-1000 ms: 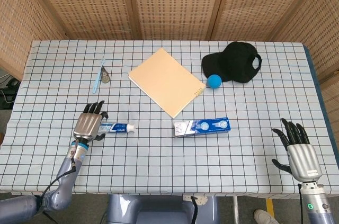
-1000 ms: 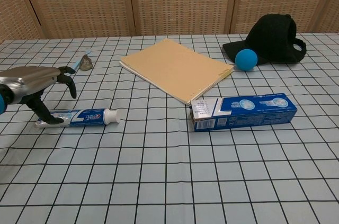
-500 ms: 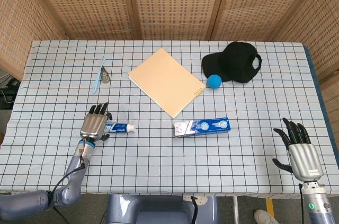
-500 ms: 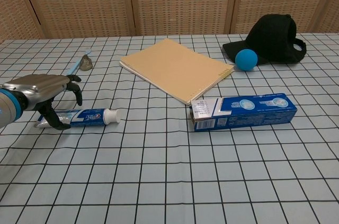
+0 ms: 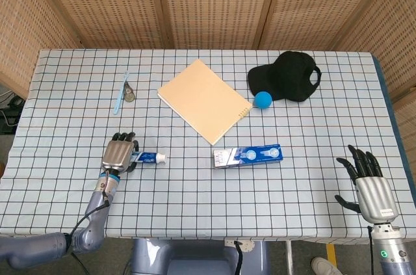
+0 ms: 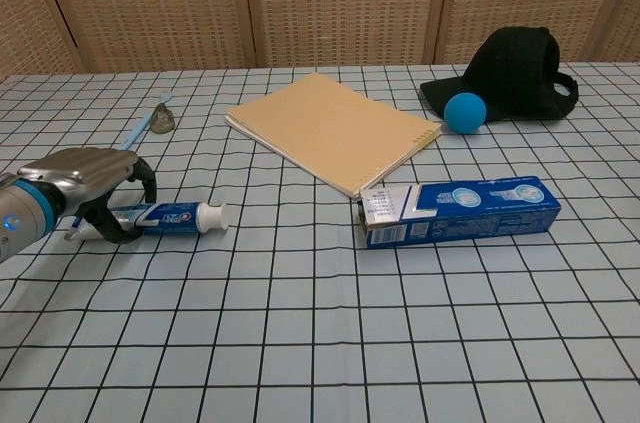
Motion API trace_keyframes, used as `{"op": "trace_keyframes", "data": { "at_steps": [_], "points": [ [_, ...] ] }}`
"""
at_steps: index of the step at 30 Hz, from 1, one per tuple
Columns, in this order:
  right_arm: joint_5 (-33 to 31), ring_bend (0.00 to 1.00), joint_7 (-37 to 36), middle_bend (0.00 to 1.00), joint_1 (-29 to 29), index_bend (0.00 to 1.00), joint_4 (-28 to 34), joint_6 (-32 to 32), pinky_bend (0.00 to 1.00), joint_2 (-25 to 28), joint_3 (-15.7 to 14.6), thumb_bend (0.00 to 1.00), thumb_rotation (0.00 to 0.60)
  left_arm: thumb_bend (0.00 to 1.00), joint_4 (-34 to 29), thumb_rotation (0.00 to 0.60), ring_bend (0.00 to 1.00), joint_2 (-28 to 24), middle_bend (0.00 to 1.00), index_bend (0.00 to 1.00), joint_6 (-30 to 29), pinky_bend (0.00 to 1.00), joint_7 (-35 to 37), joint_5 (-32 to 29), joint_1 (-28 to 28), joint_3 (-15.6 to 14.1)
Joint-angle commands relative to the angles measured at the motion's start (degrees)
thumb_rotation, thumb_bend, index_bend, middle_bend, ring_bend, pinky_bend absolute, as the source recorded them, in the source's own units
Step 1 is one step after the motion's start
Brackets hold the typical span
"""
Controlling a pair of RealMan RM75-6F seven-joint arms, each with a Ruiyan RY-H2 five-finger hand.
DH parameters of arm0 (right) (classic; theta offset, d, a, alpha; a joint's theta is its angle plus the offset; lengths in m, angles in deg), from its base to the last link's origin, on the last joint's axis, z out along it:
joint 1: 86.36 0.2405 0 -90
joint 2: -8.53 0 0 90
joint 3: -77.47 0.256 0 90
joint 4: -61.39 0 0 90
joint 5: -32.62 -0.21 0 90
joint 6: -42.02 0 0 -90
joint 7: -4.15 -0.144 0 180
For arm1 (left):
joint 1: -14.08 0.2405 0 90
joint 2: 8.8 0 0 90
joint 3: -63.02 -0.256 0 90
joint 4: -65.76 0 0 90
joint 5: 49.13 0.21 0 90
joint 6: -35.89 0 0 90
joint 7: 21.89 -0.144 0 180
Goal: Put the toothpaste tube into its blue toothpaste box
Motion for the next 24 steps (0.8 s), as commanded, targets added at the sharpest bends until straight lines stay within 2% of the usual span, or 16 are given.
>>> {"op": "trace_keyframes", "data": {
  "at_steps": [1,4,7,14,18,20,24],
  "points": [
    [0.06,0.0,0.05,0.0,-0.03,0.25,0.03,0.05,0.1,0.0,-0.04,0.21,0.6,0.61,5.36,0.6,0.42,3.18,0.47,0.81,-3.22,0.35,4.28,5.97,0.92,-1.16],
    [0.26,0.0,0.08,0.0,-0.08,0.25,0.23,0.15,0.1,0.06,-0.16,0.21,0.6,0.62,7.24,0.6,0.47,3.7,0.53,0.85,-3.61,0.41,7.71,9.31,1.51,-1.86],
    [0.58,0.0,0.21,0.0,-0.05,0.25,0.4,0.07,0.1,0.07,-0.38,0.21,0.6,0.62,7.37,0.6,0.47,2.76,0.54,0.85,-3.94,0.42,10.33,12.14,1.9,-2.14],
    [1.74,0.0,2.12,0.0,0.72,0.26,1.02,-1.53,0.1,-0.55,-1.34,0.21,0.6,0.62,2.98,0.6,0.47,-3.47,0.54,0.85,-4.93,0.42,14.57,17.67,2.88,-2.51],
    [1.55,0.0,5.1,0.01,2.26,0.27,2.38,-5.34,0.1,-0.55,-2.05,0.21,0.6,0.62,-0.66,0.6,0.47,-8.51,0.54,0.85,-4.74,0.42,17.14,20.16,3.42,-2.69],
    [0.09,0.0,7.41,0.01,3.7,0.28,4.18,-9.24,0.1,-0.08,-2.21,0.21,0.6,0.62,-2.38,0.6,0.47,-10.83,0.54,0.85,-5.19,0.42,17.66,20.99,3.75,-2.45],
    [-3.01,0.0,11.11,0.02,6.57,0.28,6.96,-14.65,0.1,-0.89,-1.03,0.21,0.6,0.62,-5.04,0.6,0.47,-13.54,0.54,0.85,-5.73,0.42,17.15,20.88,4.32,-1.89]
  ]
}}
